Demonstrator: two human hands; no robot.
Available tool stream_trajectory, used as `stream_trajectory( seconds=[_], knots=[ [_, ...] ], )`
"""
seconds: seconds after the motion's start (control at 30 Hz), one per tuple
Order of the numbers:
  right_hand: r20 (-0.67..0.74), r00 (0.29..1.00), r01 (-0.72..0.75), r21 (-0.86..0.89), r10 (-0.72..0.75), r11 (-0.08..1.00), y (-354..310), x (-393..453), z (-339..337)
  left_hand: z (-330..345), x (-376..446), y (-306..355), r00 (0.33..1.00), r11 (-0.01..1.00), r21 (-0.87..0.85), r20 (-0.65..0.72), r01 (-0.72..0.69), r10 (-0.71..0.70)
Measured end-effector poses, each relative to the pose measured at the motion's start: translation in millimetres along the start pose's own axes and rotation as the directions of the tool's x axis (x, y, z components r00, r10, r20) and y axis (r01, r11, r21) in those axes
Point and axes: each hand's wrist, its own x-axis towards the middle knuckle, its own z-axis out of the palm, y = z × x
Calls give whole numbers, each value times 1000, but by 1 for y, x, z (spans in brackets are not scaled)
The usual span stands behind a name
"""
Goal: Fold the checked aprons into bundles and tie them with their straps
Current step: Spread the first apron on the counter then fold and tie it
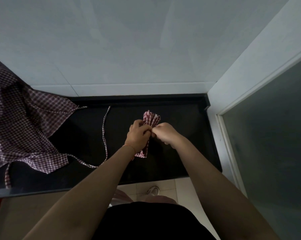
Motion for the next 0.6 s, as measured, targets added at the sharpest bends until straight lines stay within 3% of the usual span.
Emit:
stream_trajectory(
  seconds=[0.17, 0.6],
  knots=[
    [-80, 992, 97, -22, -98, 995, -3, 2, 6, 2, 1, -2, 1000, 998, 59, 17, 3, -4],
    [-144, 975, 164, -55, -170, 985, -2, 0, 18, 0, -1, -6, 995, 995, 84, 74, 55, -61]
  ],
)
